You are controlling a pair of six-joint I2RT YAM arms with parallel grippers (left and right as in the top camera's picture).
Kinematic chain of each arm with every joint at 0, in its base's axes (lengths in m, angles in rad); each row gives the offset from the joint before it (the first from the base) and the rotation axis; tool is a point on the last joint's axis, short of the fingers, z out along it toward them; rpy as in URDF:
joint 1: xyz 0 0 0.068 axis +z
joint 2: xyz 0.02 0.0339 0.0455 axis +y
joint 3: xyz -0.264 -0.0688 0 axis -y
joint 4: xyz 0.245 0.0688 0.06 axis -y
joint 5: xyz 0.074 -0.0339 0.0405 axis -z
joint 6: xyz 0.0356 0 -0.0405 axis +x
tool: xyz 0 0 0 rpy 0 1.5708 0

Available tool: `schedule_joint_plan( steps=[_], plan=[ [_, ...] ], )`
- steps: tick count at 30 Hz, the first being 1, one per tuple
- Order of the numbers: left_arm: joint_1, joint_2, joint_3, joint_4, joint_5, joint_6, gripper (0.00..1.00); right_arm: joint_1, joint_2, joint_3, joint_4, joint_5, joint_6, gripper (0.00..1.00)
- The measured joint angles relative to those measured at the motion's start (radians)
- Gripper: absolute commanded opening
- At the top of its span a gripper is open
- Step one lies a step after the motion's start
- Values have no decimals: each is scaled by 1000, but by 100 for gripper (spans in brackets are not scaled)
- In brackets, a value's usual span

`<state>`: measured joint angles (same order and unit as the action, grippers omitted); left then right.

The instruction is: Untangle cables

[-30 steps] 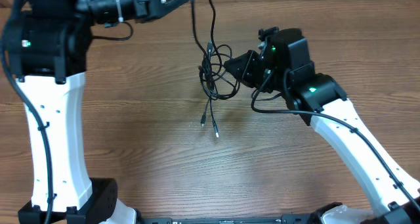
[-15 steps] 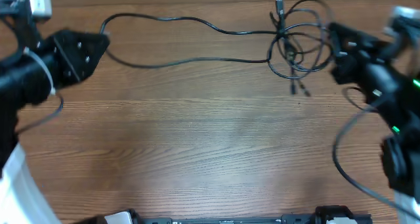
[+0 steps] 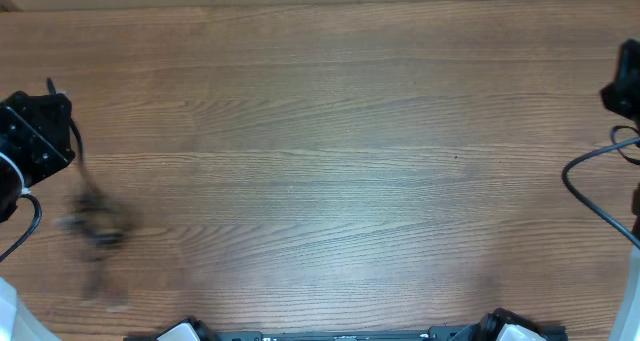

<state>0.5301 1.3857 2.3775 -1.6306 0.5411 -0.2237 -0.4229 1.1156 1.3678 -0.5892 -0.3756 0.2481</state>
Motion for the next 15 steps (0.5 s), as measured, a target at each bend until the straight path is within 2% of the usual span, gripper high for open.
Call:
schedule_joint_plan(
  steps=[6, 15],
  plan=[
    [-87, 12, 0, 98, 107, 16, 4, 146, -31, 0, -40, -33, -13, 4],
    [-395, 67, 0, 322, 204, -65, 4, 289, -66, 0, -141, -47, -14, 4]
  ],
)
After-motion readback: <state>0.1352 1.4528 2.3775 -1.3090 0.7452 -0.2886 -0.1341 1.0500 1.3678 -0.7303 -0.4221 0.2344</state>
